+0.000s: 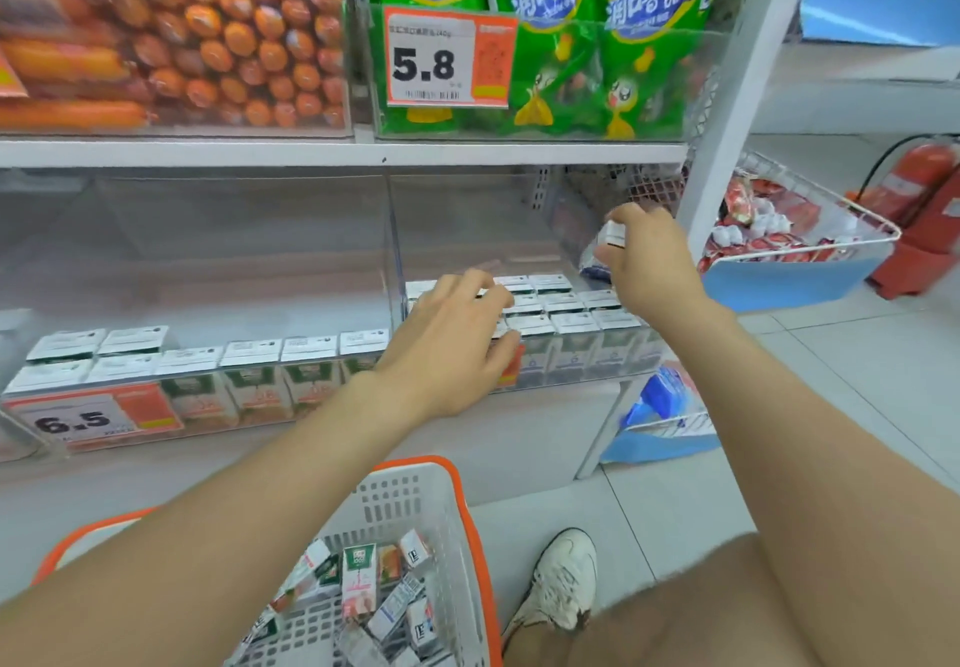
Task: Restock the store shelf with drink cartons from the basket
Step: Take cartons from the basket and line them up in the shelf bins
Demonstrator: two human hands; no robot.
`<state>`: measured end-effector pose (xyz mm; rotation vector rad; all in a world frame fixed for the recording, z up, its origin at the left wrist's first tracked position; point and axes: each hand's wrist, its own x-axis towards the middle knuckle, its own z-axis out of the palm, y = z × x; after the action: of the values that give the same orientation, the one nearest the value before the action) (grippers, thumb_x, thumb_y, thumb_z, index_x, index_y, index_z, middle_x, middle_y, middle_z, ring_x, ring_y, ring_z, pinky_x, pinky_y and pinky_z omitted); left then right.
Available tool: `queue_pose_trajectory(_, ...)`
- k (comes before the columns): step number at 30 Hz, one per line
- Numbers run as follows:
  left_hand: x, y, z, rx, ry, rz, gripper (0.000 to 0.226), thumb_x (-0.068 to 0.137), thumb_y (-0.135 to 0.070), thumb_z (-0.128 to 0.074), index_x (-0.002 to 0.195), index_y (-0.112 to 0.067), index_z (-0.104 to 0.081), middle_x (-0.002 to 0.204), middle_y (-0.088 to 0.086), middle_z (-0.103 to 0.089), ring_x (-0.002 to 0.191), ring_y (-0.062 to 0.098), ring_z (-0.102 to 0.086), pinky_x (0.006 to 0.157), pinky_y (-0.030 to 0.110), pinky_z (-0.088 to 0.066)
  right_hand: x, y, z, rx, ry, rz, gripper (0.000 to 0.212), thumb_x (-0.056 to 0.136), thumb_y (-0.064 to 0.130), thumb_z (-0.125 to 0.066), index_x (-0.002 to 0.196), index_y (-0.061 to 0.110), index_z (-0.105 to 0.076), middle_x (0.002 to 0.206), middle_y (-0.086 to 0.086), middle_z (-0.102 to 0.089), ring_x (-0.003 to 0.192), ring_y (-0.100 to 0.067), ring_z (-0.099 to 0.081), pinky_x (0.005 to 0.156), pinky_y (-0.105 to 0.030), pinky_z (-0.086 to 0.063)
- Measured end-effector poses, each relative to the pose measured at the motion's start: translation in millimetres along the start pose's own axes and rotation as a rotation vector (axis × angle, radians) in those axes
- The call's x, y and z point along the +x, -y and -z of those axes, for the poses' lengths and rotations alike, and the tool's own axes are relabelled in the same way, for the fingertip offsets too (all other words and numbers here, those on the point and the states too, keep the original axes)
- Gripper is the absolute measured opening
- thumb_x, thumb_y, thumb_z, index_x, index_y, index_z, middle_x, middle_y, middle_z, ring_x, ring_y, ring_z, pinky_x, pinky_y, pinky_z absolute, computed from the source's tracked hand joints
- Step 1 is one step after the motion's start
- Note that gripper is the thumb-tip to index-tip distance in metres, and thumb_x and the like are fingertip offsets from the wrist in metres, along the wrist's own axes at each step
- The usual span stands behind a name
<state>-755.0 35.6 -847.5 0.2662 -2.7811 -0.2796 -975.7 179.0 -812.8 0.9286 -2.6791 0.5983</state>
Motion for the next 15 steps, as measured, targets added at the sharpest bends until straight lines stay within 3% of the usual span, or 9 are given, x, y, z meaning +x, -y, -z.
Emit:
queue_pose_trajectory(5,-4,-3,-19,0.093,-0.024,-0.008,0.034,0.107,-0.046,-0.038,0.126,-0.024,-0.058,0.127,-0.002,-0.054,0.113,0.026,-0.048,0.097,0.043,-0.042,8,-1,-15,-0.089,0.249,0.137,0.031,0.103,0.012,-0.06,0.134,0.01,-0.058,0.113,-0.02,-0.048,0.106,-0.043,-0.053,0.079,-0.039,-0.039)
queue_pose_trajectory(9,-7,-1,-22,0.125,-0.047,-0.045,0.033,0.109,-0.044,-0.036,0.126,-0.024,-0.057,0.122,-0.001,-0.055,0.107,0.026,-0.049,0.093,0.043,-0.045,15,-6,-22,-0.153,0.42,0.173,0.014,0.106,0.018,-0.049,0.111,0.01,-0.058,0.106,-0.017,-0.058,0.106,-0.043,-0.057,0.088,-0.05,-0.051)
queue_pose_trajectory(12,-6,1,-19,0.123,-0.005,-0.057,0.034,0.109,-0.043,-0.036,0.128,-0.024,-0.056,0.124,-0.001,-0.055,0.109,0.027,-0.049,0.094,0.043,-0.045,12,-5,-20,-0.148,0.486,0.15,0.031,0.109,0.021,-0.04,0.126,0.008,-0.063,0.121,-0.021,-0.066,0.111,-0.045,-0.058,0.096,-0.051,-0.051)
queue_pose_trajectory(15,-4,4,-16,0.07,0.029,-0.059,0.036,0.108,-0.043,-0.037,0.131,-0.023,-0.056,0.125,0.0,-0.056,0.113,0.026,-0.049,0.096,0.044,-0.046,4,2,-16,-0.119,0.486,0.111,0.037,0.108,0.022,-0.036,0.129,0.009,-0.063,0.124,-0.021,-0.067,0.108,-0.044,-0.06,0.098,-0.054,-0.051)
